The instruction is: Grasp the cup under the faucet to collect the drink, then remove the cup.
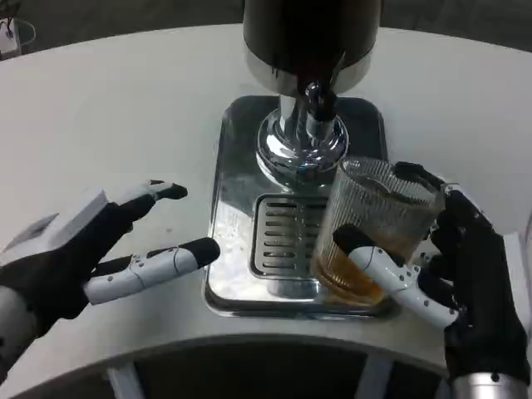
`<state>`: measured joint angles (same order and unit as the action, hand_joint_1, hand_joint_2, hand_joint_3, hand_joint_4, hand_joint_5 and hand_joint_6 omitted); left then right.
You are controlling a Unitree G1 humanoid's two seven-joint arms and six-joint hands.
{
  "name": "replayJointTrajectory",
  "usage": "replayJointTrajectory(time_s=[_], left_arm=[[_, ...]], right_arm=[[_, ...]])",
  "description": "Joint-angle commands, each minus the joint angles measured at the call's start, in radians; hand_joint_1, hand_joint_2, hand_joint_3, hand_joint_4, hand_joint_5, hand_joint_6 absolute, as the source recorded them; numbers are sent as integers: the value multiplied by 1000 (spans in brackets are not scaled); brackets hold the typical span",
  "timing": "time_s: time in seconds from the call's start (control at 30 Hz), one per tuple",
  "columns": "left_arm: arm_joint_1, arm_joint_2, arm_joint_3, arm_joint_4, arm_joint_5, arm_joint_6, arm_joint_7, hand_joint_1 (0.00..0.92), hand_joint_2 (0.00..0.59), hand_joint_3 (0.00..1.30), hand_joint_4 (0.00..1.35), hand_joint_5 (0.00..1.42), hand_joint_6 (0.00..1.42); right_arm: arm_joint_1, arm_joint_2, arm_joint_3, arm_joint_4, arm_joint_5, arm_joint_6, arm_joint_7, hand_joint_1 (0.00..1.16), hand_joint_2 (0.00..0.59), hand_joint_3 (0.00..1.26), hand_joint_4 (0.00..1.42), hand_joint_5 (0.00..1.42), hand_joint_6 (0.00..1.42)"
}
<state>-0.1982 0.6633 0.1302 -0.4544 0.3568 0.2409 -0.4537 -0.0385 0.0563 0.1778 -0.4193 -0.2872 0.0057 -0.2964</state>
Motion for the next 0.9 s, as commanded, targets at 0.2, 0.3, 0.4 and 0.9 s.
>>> replayJointTrajectory(time_s=[0.2,0.3,0.4,0.9], left_arm=[[28,9,6,-78,-10,-28,-9,0,63,161,34,92,212],[51,18,6,-135,-10,-33,-27,0,63,151,23,80,212],[78,16,8,-197,-9,-29,-41,0,63,148,14,70,212],[239,-7,21,-407,8,-30,-55,0,62,111,0,20,163]], right_arm=[[150,-54,-12,-159,33,-109,111,918,218,864,1111,1316,1424],[193,-78,-23,-203,37,-148,139,918,218,864,1111,1316,1424],[214,-95,-35,-236,45,-174,162,918,218,864,1121,1316,1424],[232,-180,-110,-293,101,-242,292,914,217,873,1123,1330,1424]])
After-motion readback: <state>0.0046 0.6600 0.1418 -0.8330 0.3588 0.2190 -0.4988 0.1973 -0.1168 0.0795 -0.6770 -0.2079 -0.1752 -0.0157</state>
